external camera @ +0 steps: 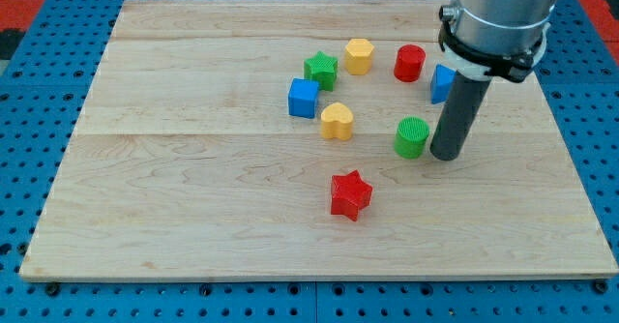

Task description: Slide the green circle parallel right side of the yellow heart

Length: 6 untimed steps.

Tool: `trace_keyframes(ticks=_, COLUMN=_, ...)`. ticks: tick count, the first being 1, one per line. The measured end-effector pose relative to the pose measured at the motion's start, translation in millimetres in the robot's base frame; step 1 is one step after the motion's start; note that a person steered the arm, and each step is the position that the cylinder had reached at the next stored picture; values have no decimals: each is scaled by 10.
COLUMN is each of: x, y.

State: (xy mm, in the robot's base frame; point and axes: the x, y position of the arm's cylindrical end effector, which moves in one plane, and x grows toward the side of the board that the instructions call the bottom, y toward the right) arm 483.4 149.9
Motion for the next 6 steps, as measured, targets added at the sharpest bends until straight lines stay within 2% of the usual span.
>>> trace_keyframes(ticks=1, x=144, y=-44)
trace_keyframes(ticks=3, x=-44, y=-392)
trace_keyframes(ticks=6, x=-271, y=-426)
